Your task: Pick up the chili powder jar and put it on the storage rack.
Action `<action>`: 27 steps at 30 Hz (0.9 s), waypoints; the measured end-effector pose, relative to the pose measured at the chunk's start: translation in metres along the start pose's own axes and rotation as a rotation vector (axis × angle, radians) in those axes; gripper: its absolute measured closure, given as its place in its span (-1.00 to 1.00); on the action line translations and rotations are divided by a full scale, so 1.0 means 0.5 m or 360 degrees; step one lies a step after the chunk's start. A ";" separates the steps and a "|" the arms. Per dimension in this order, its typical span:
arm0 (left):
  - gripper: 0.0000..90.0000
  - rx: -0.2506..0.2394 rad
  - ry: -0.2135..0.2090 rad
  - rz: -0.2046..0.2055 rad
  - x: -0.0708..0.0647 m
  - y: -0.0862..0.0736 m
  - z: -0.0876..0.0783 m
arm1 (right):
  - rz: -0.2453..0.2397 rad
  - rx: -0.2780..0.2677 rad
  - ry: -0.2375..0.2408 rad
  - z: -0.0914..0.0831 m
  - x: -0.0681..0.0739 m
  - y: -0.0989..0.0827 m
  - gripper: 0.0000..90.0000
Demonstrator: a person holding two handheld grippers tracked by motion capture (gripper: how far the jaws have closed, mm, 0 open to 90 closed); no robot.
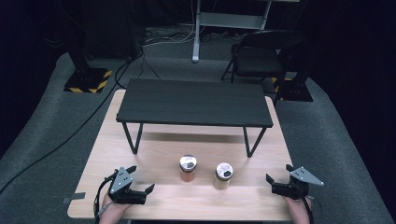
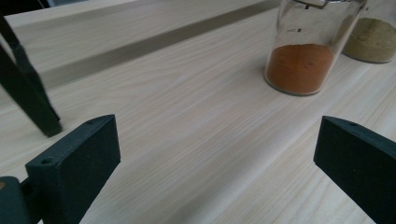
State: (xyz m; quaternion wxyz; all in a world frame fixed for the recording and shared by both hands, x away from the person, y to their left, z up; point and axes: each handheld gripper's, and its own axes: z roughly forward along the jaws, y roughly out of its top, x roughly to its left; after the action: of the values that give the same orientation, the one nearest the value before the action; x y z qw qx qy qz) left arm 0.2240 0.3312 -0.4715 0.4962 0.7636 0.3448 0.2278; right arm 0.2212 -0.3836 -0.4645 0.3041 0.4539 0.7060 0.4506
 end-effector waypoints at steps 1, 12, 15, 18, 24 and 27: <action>-0.99 0.0000 0.0000 0.0000 0.000 0.000 0.000 | 0.0000 0.0000 0.0000 0.000 0.000 0.000 -0.99; -0.99 -0.0009 -0.0087 0.0018 -0.016 0.015 0.036 | -0.0003 0.0003 0.0002 0.000 0.000 0.001 -0.98; -0.99 -0.0004 -0.0097 0.0031 -0.020 0.018 0.041 | -0.0003 0.0003 0.0002 0.000 0.000 0.001 -0.98; -0.99 -0.0001 -0.0107 0.0039 -0.025 0.023 0.049 | -0.0003 0.0002 0.0003 0.000 0.000 0.000 -0.98; -0.99 0.0001 -0.0127 0.0046 -0.031 0.030 0.065 | -0.0005 0.0004 0.0004 0.000 0.000 0.001 -0.98; -0.99 0.0003 -0.0137 0.0036 -0.030 0.033 0.071 | -0.0006 0.0005 0.0005 0.000 0.000 0.001 -0.98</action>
State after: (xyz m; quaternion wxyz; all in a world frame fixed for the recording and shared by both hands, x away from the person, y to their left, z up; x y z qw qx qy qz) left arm 0.2436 0.2938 -0.4708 0.5073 0.7769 0.3146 0.2001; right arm 0.2215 -0.3834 -0.4641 0.3031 0.4525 0.7080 0.4496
